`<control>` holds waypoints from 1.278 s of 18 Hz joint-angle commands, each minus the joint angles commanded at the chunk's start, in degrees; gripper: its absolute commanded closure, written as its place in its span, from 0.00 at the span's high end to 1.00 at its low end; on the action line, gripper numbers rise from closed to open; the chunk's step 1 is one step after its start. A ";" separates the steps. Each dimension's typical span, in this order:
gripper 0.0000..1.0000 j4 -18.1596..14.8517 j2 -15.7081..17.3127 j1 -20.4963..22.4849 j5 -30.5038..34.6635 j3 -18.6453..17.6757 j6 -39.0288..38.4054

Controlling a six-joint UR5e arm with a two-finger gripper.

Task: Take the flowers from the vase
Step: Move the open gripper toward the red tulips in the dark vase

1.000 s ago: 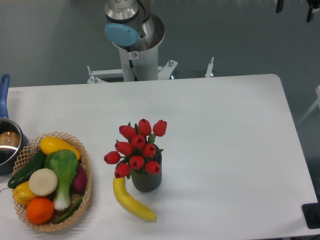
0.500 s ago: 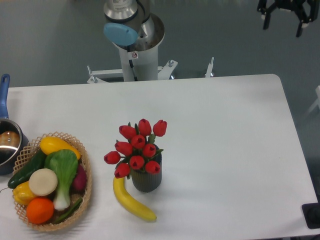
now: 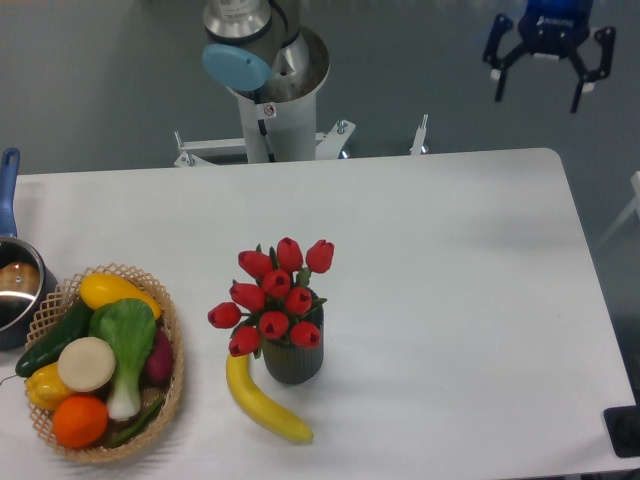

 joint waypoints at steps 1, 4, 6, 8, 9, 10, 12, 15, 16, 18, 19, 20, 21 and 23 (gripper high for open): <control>1.00 0.27 0.00 -1.58 0.00 -0.53 0.00; 1.00 0.36 -0.17 -5.36 -0.18 -1.76 0.17; 1.00 0.80 -1.40 -7.65 -0.18 -1.85 0.26; 1.00 1.59 -2.28 -9.41 -0.18 -1.85 0.09; 1.00 1.59 -2.55 -10.11 -0.18 -1.85 0.08; 1.00 1.59 -3.42 -10.55 -0.26 -1.77 0.35; 1.00 1.85 -5.52 -11.69 -1.84 -1.68 0.61; 1.00 1.95 -7.21 -12.84 -1.94 -1.85 1.49; 1.00 1.94 -7.29 -13.54 -1.94 -1.94 1.75; 1.00 1.94 -7.38 -14.77 -1.94 -2.29 1.84; 1.00 1.94 -7.90 -15.47 -1.94 -2.47 2.02; 1.00 2.03 -8.52 -16.26 -1.94 -2.55 2.02; 1.00 1.95 -9.05 -17.58 -1.94 -2.56 2.10; 1.00 2.03 -10.28 -19.86 -2.20 -2.90 2.02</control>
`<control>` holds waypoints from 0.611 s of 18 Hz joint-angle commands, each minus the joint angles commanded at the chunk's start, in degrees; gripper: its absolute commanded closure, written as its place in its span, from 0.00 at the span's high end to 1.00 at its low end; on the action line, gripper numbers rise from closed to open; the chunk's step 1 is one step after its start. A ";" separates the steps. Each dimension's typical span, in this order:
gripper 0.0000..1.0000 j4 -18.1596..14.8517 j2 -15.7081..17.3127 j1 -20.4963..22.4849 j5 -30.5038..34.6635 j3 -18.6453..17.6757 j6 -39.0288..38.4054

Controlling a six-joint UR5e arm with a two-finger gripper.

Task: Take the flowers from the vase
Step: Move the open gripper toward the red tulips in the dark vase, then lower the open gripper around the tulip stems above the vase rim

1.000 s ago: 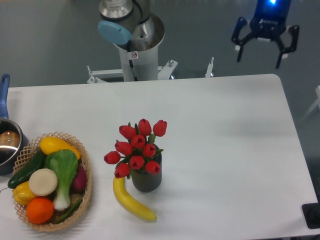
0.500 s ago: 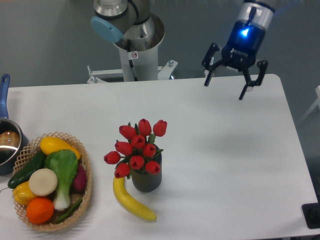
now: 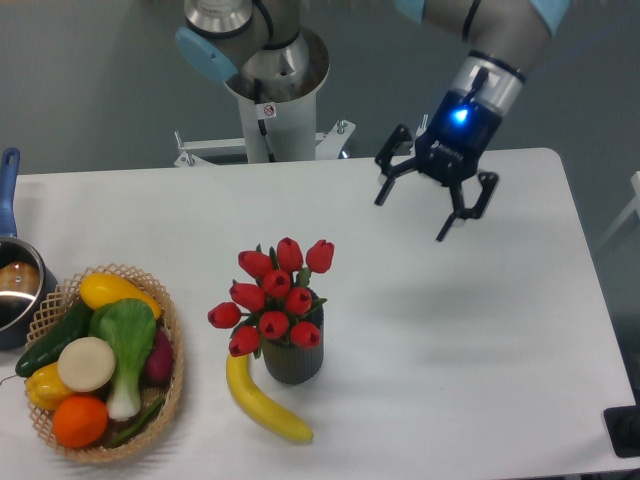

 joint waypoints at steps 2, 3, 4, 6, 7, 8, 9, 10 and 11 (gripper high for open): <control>1.00 1.74 -0.27 -0.71 -1.84 -1.58 0.09; 1.00 4.19 -0.36 -0.80 -3.59 -2.89 0.00; 1.00 6.65 -0.27 -0.80 -5.61 -4.21 0.00; 1.00 8.79 -0.36 -1.06 -8.25 -5.71 -0.35; 1.00 8.88 -0.53 -1.67 -8.44 -5.72 -0.44; 1.00 8.96 -1.05 -2.37 -8.61 -5.63 -0.44; 1.00 9.23 -1.41 -2.99 -8.79 -5.54 -0.44; 1.00 9.14 -1.59 -3.52 -8.88 -5.02 -0.61; 1.00 9.23 -2.20 -4.05 -8.88 -4.75 -0.62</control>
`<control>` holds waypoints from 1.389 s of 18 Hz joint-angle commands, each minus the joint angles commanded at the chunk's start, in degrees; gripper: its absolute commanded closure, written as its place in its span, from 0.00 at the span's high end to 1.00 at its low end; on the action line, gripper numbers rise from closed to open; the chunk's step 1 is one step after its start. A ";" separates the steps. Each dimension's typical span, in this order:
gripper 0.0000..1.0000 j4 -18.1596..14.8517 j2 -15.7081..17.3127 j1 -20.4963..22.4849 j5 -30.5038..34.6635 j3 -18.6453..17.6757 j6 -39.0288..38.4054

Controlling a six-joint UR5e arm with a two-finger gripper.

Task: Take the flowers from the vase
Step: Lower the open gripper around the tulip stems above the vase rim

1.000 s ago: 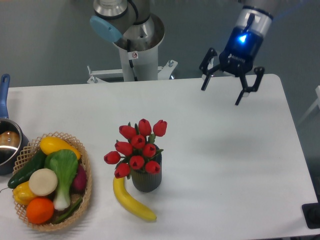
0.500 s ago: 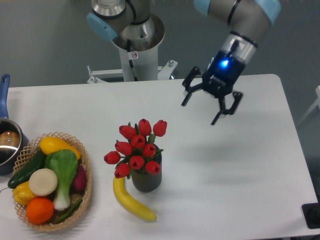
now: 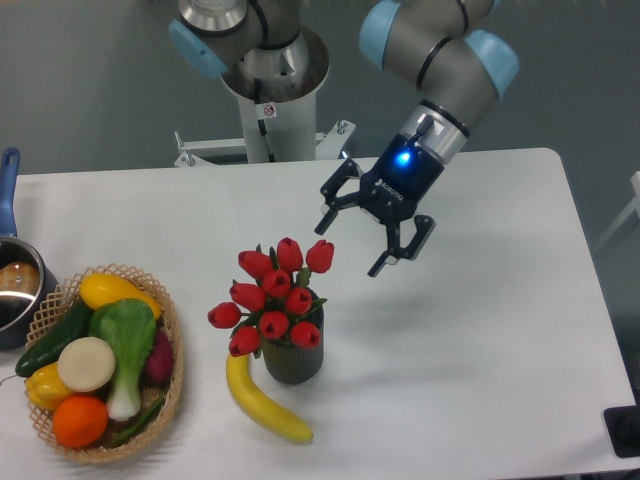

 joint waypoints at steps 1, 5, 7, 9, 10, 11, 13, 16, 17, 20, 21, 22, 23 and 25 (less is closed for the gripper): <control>1.00 0.61 -0.88 -0.61 -0.09 0.52 0.00; 1.00 3.51 -3.17 -3.16 -0.88 1.76 -0.17; 1.00 3.60 -3.61 -3.26 -0.88 2.02 -0.44; 1.00 3.69 -4.05 -3.43 -0.88 2.02 -0.44; 1.00 3.69 -4.14 -3.43 -0.88 1.94 -0.53; 1.00 3.69 -4.22 -3.52 -0.88 1.94 -0.53; 1.00 3.69 -4.49 -3.52 -0.88 1.94 -0.53; 1.00 3.69 -5.63 -3.78 -0.88 2.46 -0.61; 1.00 3.87 -6.07 -3.87 -0.88 2.99 -0.70; 1.00 3.96 -6.95 -5.10 -0.88 3.96 -0.97; 1.00 3.96 -7.30 -5.36 -0.88 3.96 -0.97; 1.00 3.96 -7.39 -5.71 -0.88 3.96 -0.97; 1.00 3.96 -7.39 -5.89 -0.88 3.96 -0.97; 1.00 3.96 -7.56 -6.33 -0.88 4.04 -0.97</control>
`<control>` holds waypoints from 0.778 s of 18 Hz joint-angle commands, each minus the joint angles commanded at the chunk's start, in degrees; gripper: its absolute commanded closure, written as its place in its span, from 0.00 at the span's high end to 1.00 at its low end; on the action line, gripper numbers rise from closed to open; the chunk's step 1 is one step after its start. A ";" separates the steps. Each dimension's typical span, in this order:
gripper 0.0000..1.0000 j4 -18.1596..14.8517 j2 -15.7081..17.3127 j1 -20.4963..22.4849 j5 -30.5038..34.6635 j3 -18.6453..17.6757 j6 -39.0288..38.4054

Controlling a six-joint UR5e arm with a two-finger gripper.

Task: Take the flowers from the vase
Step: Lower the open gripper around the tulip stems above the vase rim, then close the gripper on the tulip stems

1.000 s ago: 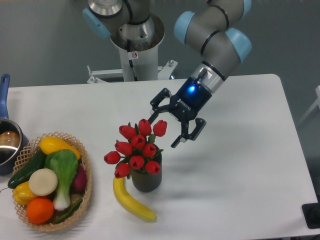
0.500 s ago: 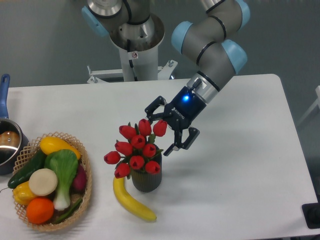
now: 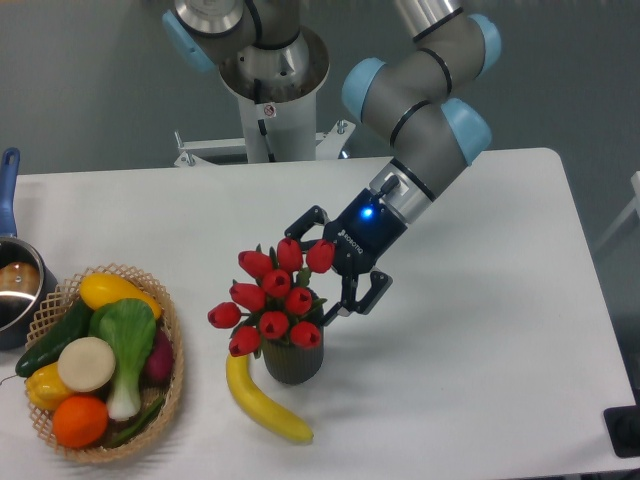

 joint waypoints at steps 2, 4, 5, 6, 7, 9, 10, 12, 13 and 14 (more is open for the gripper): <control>1.00 0.00 -0.35 -0.27 0.00 0.00 -0.09; 1.00 0.00 -0.61 -0.35 0.00 0.09 0.00; 1.00 0.00 -0.70 -0.88 0.00 0.35 0.00; 1.00 0.00 -0.79 -1.06 0.00 0.44 0.00; 1.00 0.00 -0.88 -1.14 0.00 0.53 0.00; 1.00 0.00 -1.14 -1.32 0.00 0.62 0.00; 1.00 0.00 -1.14 -1.50 -0.09 0.70 -0.09; 1.00 0.09 -1.23 -1.58 -0.18 0.79 0.00; 1.00 0.09 -1.32 -1.58 -0.18 0.70 0.00; 1.00 0.09 -1.49 -1.67 -0.26 0.79 0.00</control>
